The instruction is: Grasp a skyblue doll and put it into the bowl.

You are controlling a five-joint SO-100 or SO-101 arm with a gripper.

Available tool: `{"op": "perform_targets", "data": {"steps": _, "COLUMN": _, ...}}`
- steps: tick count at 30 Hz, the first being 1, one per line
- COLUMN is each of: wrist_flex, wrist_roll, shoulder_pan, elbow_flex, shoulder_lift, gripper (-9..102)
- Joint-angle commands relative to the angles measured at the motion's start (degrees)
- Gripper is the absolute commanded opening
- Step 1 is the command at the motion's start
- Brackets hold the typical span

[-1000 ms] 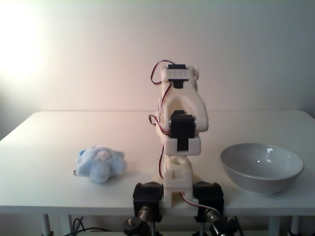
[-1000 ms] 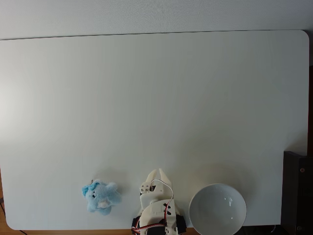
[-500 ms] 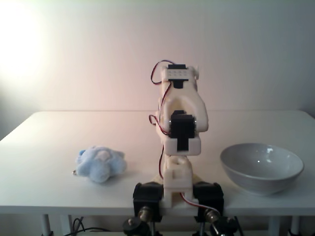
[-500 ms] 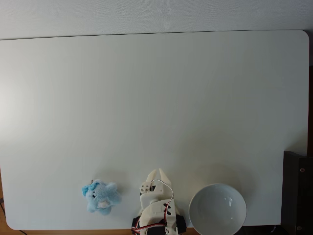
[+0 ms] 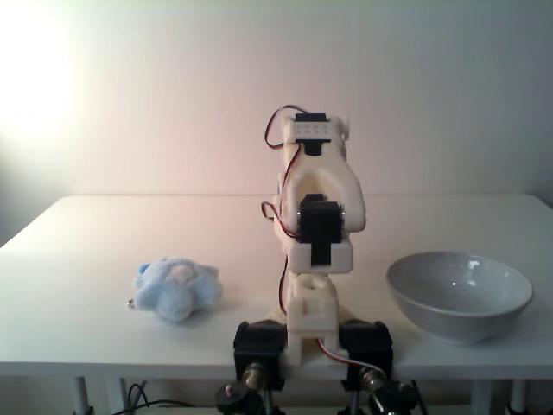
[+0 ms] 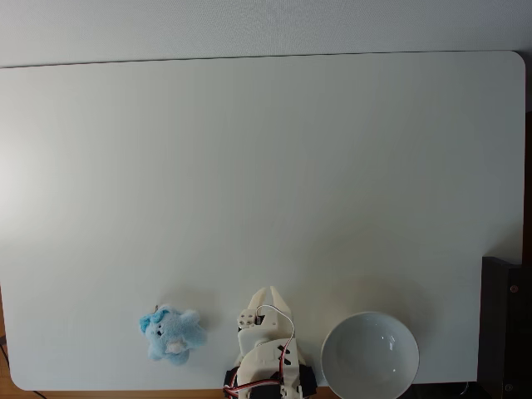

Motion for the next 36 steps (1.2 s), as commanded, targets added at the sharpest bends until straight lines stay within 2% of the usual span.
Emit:
{"op": "perform_targets", "data": {"steps": 1, "wrist_flex": -0.4, "wrist_roll": 0.4, "shoulder_pan": -0.4, "elbow_flex": -1.5, "shoulder_lift": 16.5, "gripper": 0}}
{"op": "perform_targets", "data": {"steps": 15, "wrist_flex": -1.8, "wrist_roll": 0.4, "shoulder_pan": 0.0, "elbow_flex": -19.1, "shoulder_lift": 16.9, "gripper": 0}}
{"op": "perform_targets", "data": {"steps": 18, "wrist_flex": -7.5, "wrist_roll": 0.4, "shoulder_pan": 0.0, "elbow_flex": -21.1, "shoulder_lift": 16.9, "gripper": 0}}
{"op": "perform_targets", "data": {"steps": 24, "wrist_flex": -27.4, "wrist_roll": -0.4, "shoulder_pan": -0.6, "elbow_flex": -19.2, "shoulder_lift": 16.6, "gripper": 0}}
{"op": "perform_targets", "data": {"steps": 28, "wrist_flex": -37.3, "wrist_roll": -0.4, "shoulder_pan": -0.6, "elbow_flex": -16.2, "shoulder_lift": 16.3, "gripper": 0}}
{"op": "perform_targets", "data": {"steps": 31, "wrist_flex": -40.7, "wrist_roll": -0.4, "shoulder_pan": -0.6, "elbow_flex": -16.0, "shoulder_lift": 16.3, "gripper": 0}}
{"op": "perform_targets", "data": {"steps": 36, "wrist_flex": -41.1, "wrist_roll": 0.2, "shoulder_pan": -0.6, "elbow_flex": -16.4, "shoulder_lift": 16.3, "gripper": 0}}
